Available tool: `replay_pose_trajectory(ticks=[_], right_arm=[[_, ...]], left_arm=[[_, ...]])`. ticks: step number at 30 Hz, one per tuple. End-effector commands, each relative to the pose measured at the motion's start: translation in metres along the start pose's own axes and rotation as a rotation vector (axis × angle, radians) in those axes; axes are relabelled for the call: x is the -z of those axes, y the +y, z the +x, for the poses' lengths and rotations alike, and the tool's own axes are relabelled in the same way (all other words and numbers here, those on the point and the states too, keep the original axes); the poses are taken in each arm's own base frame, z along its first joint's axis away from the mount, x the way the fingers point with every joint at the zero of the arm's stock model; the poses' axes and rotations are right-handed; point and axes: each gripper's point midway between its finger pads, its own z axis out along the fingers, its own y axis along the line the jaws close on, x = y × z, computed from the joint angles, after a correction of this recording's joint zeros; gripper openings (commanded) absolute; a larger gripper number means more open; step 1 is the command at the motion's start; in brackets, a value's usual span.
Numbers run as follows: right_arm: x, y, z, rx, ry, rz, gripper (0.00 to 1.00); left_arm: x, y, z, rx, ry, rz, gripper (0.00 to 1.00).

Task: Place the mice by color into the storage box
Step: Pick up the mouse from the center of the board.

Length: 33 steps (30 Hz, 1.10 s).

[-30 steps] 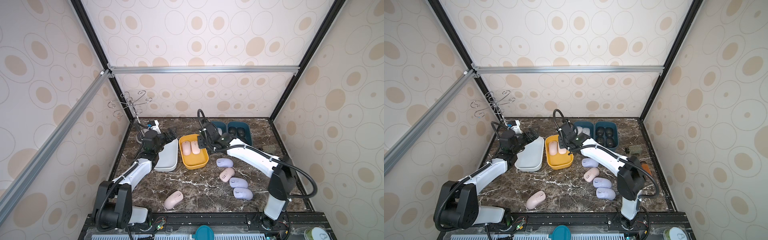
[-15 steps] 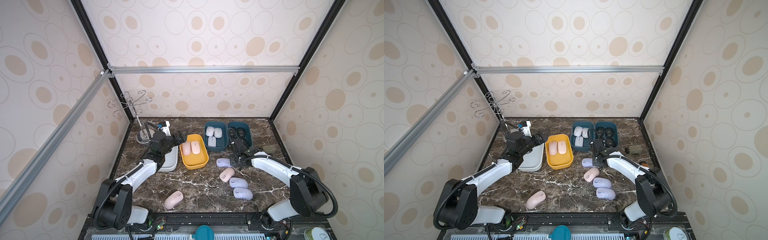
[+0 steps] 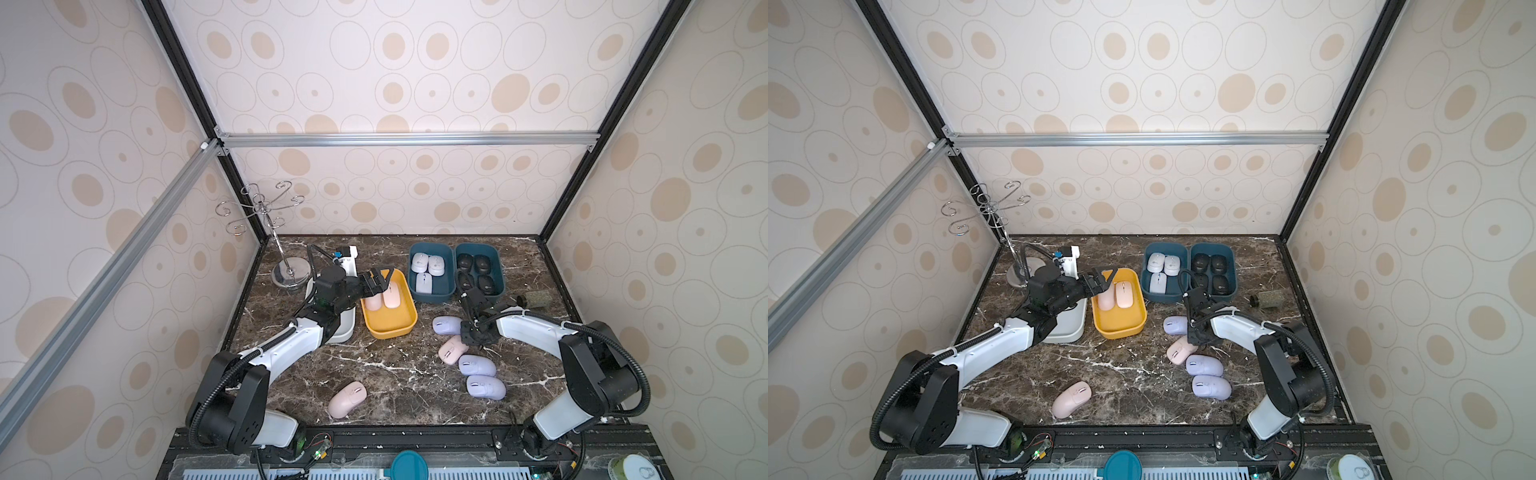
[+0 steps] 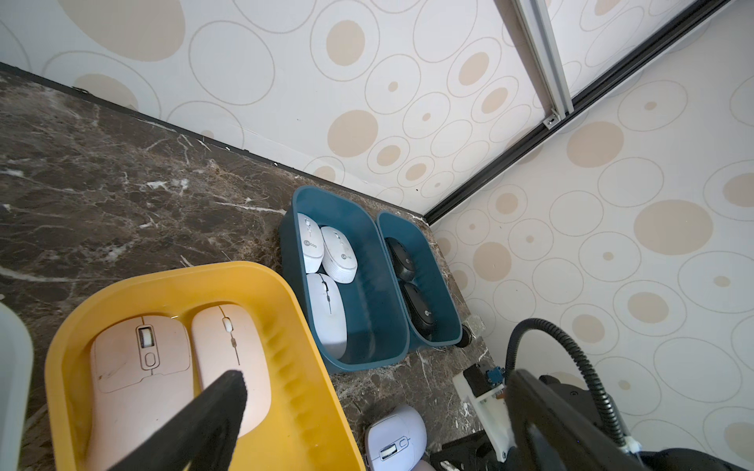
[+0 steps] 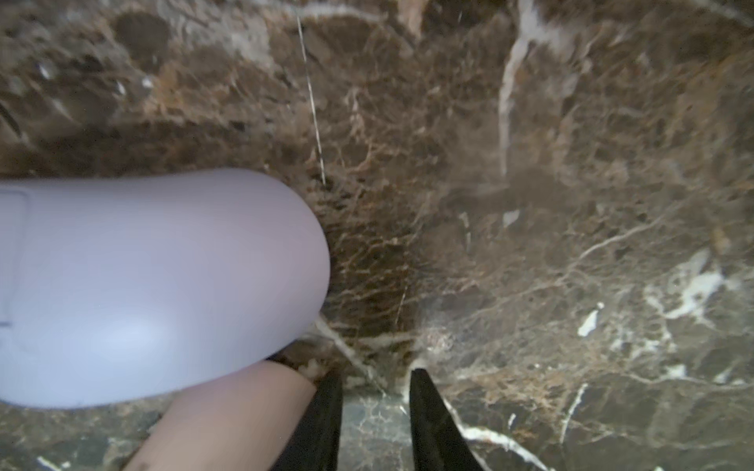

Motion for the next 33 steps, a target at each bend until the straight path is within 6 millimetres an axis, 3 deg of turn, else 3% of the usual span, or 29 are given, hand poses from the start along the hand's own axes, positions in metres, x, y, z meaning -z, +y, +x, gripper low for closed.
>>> replay_pose_trajectory(ticks=[1, 9, 15, 21, 26, 33], right_arm=[[-0.005, 0.017, 0.014, 0.033, 0.041, -0.083, 0.32], [0.004, 0.052, 0.039, 0.174, 0.063, -0.125, 0.32], [0.027, 0.077, 0.056, 0.271, 0.053, -0.137, 0.32], [0.034, 0.087, 0.077, 0.298, 0.068, -0.134, 0.32], [0.037, 0.123, 0.088, 0.283, 0.060, -0.243, 0.32], [0.055, 0.186, 0.077, 0.255, 0.057, -0.480, 0.32]], left_arm=[[0.000, -0.017, -0.019, -0.041, -0.038, 0.035, 1.00], [0.002, -0.014, -0.022, -0.064, -0.052, 0.008, 1.00], [0.003, -0.012, -0.024, -0.080, -0.061, -0.010, 1.00], [0.004, -0.012, -0.025, -0.084, -0.065, -0.014, 1.00], [0.005, -0.013, -0.026, -0.084, -0.068, -0.013, 1.00], [0.005, -0.011, -0.027, -0.100, -0.071, -0.031, 1.00]])
